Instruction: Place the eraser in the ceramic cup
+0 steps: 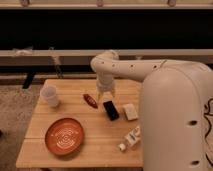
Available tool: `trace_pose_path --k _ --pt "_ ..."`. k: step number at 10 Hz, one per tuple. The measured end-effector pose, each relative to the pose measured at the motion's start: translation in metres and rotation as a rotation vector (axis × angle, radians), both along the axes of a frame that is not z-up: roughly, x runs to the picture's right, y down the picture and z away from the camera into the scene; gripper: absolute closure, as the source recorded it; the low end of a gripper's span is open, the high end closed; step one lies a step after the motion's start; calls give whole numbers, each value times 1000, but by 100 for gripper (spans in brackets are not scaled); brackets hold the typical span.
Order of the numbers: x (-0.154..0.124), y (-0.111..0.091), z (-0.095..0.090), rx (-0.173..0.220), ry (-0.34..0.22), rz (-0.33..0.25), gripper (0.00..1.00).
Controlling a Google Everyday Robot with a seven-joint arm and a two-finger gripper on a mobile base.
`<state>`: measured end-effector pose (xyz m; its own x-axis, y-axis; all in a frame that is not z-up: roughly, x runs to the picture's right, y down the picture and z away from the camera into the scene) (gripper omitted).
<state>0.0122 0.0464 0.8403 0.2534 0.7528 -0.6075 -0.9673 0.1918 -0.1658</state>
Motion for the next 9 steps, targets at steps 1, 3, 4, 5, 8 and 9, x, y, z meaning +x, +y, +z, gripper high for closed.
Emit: trace_pose_path --k 1,3,4,5,8,9 --pt "11 3 24 -13 -5 -11 35" --pt "18 8 49 -41 -16 -23 35" --pt "17 12 53 -55 -22 -26 35" --pt "17 15 53 -65 -25 -26 35" --pt "15 28 55 -93 -27 -22 35" --pt "16 34 58 -106 -19 -18 35"
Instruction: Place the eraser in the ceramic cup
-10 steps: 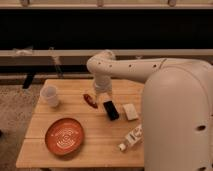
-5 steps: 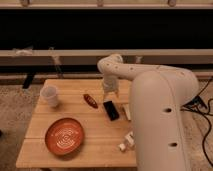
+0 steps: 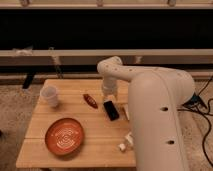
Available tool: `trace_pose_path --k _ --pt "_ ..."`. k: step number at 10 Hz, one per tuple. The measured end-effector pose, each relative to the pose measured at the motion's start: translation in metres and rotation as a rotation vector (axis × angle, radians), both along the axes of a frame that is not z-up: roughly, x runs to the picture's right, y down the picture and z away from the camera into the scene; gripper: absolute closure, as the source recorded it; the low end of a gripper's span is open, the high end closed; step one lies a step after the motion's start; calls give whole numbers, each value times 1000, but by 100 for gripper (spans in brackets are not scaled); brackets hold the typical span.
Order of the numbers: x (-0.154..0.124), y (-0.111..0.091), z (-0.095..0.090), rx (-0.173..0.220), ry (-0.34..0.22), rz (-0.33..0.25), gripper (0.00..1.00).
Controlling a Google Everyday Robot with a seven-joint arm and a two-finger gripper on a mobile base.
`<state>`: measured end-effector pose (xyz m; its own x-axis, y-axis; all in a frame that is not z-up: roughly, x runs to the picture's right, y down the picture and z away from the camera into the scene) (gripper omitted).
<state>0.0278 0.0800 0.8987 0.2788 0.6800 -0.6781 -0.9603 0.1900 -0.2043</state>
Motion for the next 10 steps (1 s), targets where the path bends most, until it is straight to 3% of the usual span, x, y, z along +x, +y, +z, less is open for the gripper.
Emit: trace_pose_path --k 4,9,10 --pt "6 19 14 -45 29 14 35" --pt "-2 28 17 -85 14 -6 36" --pt "-4 29 18 -90 10 -14 40"
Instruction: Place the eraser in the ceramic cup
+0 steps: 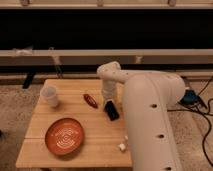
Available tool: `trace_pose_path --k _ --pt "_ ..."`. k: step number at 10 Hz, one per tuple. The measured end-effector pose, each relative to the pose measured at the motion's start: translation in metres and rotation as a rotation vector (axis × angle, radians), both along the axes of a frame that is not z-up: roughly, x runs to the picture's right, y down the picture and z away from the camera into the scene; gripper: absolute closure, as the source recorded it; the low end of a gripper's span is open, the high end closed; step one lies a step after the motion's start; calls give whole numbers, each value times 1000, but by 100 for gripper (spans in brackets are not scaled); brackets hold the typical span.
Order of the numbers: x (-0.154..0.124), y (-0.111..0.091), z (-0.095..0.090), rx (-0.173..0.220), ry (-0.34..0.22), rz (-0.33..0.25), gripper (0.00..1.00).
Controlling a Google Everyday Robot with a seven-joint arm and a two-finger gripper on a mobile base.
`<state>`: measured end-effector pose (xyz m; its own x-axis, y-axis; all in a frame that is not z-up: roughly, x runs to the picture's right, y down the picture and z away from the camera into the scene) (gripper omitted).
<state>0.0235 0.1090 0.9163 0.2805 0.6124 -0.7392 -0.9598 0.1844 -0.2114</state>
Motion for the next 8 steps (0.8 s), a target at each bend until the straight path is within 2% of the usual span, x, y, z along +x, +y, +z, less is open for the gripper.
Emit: trace_pose_path --k 2,3,4,5,8 --pt "-1 4 2 -13 -2 -18 62" --pt "-2 4 2 -17 -2 -23 67" --pt "-5 5 3 -24 -1 -38 89" --pt "-7 3 0 -20 -3 -45 98" --pt "-27 -28 -25 42 -49 -82 100"
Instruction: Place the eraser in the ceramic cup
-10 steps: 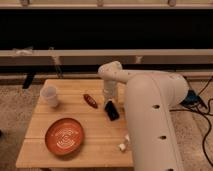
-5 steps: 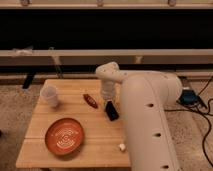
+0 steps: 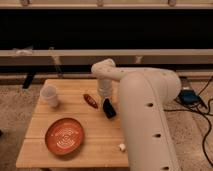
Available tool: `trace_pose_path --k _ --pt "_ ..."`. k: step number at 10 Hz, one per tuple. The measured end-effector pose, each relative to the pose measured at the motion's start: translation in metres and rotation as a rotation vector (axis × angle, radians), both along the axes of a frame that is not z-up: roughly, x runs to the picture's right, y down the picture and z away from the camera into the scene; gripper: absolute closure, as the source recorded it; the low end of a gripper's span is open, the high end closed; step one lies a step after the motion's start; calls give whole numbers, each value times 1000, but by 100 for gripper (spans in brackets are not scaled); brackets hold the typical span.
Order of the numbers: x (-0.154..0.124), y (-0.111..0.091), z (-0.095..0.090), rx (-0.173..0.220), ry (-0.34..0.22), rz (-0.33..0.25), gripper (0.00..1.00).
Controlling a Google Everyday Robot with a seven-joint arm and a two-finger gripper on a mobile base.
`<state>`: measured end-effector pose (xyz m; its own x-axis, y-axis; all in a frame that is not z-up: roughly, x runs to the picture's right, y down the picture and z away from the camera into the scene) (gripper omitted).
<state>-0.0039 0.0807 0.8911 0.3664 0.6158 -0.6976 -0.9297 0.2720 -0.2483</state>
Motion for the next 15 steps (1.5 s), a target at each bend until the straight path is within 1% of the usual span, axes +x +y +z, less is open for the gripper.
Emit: trace_pose_path --k 1,2,3,4,6,7,9,10,12,13,14,15 --pt "-15 -17 -15 28 -32 -22 100" --pt "-37 -37 -30 60 -75 -47 100" --pt "-59 -53 -41 92 -117 -72 100" --pt "-81 -64 -49 115 -159 -95 100" --pt "-140 -93 -65 191 -276 -138 100" --pt "-161 -105 -70 224 -323 -159 100" --pt "-206 -122 -81 283 -427 -183 100" --pt "-223 -128 -87 313 -477 -193 100" --pt "-244 -139 -92 357 -543 -200 100" --pt "-260 -146 -93 382 -586 -197 100" --pt "-274 -149 -96 400 -625 -192 100" --pt "-282 -152 -97 415 -652 -185 100"
